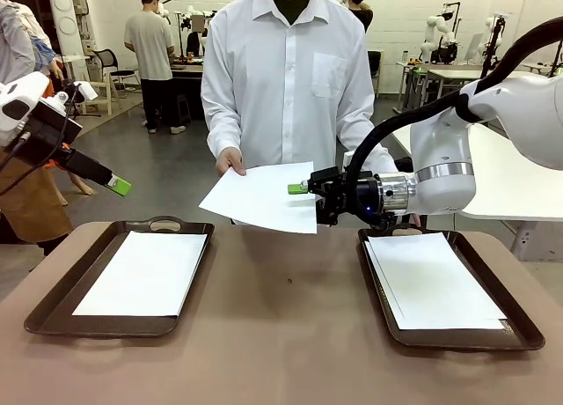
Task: Sort the A4 documents.
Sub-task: Receive the A4 Paper.
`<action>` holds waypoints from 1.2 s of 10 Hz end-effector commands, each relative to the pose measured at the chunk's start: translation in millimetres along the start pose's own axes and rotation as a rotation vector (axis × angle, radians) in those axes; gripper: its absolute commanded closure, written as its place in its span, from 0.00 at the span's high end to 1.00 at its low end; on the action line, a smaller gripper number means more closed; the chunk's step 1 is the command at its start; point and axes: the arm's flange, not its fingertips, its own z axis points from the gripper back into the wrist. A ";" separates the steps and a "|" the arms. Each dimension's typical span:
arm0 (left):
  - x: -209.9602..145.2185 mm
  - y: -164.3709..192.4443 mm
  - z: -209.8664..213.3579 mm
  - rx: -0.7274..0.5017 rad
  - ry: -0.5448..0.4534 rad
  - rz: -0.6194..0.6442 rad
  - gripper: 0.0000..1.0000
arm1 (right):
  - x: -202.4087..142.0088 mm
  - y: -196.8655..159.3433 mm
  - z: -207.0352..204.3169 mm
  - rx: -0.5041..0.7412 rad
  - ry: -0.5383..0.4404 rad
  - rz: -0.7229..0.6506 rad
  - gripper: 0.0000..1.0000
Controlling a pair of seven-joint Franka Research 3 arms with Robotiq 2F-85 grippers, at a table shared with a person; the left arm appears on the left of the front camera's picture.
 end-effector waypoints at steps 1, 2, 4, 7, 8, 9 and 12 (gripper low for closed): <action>-0.8 0.7 0.4 0.000 0.004 -0.008 1.00 | 4.3 -1.6 -7.3 0.013 -0.021 -0.020 0.30; -0.8 0.7 0.4 0.000 0.004 -0.008 1.00 | 4.2 -1.5 -8.6 0.017 -0.019 -0.023 0.27; -0.8 0.7 0.4 0.000 0.004 -0.008 1.00 | 4.6 -1.2 -10.1 0.020 -0.021 -0.023 0.09; -0.8 0.7 0.4 0.000 0.004 -0.008 1.00 | 6.0 -1.3 -8.5 0.026 -0.032 -0.026 0.00; -0.8 0.7 0.4 0.000 0.004 -0.008 1.00 | 6.1 -1.7 -8.9 0.027 -0.034 -0.024 0.00; -0.8 0.7 0.4 0.000 0.004 -0.008 1.00 | 6.3 -1.9 -9.0 0.029 -0.033 -0.024 0.00; -0.8 0.7 0.4 0.000 0.004 -0.008 1.00 | 6.5 -2.3 -7.7 0.039 -0.025 -0.031 0.00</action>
